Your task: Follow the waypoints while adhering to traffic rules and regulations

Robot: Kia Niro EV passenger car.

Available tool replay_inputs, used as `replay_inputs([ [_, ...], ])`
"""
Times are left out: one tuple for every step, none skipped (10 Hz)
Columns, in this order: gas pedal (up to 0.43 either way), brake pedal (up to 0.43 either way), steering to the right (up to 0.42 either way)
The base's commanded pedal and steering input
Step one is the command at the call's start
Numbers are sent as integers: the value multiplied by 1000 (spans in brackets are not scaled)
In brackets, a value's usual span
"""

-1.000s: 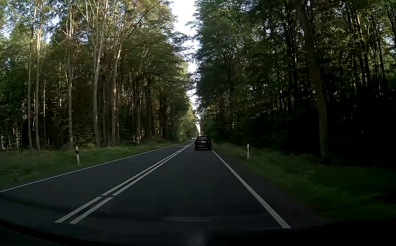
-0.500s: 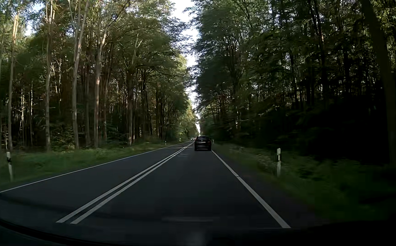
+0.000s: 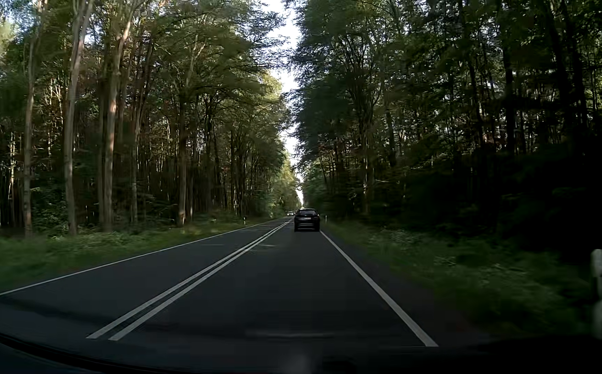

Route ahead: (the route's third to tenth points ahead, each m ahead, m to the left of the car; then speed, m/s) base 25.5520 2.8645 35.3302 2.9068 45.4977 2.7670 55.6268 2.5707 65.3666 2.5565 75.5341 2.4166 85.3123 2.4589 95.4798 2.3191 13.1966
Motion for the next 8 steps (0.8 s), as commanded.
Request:
replay_inputs([
  [0, 6, 0],
  [0, 12, 0],
  [0, 12, 0],
  [0, 12, -1],
  [0, 12, -2],
  [0, 12, -2],
  [0, 6, -3],
  [0, 6, -3],
])
